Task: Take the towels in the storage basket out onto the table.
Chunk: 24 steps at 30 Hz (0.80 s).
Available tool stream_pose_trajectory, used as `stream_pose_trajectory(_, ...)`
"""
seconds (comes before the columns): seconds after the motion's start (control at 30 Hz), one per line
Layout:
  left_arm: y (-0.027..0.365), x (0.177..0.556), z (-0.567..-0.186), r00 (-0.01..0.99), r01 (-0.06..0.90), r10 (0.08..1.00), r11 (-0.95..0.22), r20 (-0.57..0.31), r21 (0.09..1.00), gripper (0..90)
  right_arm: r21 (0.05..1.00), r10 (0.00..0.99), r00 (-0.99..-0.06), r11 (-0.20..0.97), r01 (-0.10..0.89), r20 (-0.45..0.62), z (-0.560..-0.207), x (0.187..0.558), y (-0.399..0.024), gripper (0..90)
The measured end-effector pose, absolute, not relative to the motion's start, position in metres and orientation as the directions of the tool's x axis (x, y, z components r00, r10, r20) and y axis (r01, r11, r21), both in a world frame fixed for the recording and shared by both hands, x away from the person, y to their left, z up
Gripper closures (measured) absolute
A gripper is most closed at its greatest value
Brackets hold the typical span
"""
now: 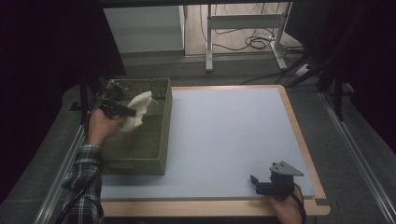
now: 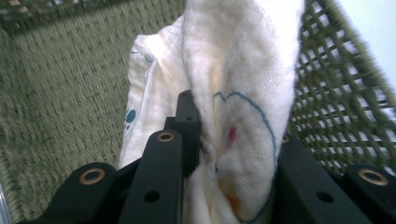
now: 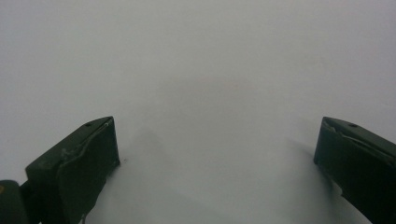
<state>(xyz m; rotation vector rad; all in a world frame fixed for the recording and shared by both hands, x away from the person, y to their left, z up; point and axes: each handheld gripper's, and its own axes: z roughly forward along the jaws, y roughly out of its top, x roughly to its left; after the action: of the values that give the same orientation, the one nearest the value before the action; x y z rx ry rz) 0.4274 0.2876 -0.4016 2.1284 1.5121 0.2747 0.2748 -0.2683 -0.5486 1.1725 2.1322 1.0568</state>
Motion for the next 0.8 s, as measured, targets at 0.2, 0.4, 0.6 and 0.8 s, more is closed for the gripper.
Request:
stream_pose_trajectory(0.2, 0.284, 0.416, -0.385, 0.378, 0.789, 0.921, -0.269, -0.092, 0.553, 76.2, 0.81, 0.856, -0.515, 0.334, 0.482, -0.046, -0.549, 0.275, -0.268, 0.0)
stream_pose_trajectory(0.4, 0.282, 0.405, -0.37, 0.393, 0.755, 0.916, -0.272, -0.079, 0.596, 76.1, 0.81, 0.856, -0.515, 0.334, 0.482, -0.046, -0.549, 0.275, -0.268, 0.0)
stream_pose_trajectory(0.6, 0.275, 0.397, -0.356, 0.416, 0.722, 0.907, -0.284, -0.067, 0.632, 76.0, 0.81, 0.856, -0.515, 0.334, 0.482, -0.046, -0.549, 0.275, -0.268, 0.0)
stream_pose_trajectory(0.8, 0.266, 0.392, -0.345, 0.44, 0.697, 0.896, -0.292, -0.069, 0.656, 75.9, 0.811, 0.856, -0.515, 0.334, 0.481, -0.046, -0.549, 0.275, -0.268, 0.0)
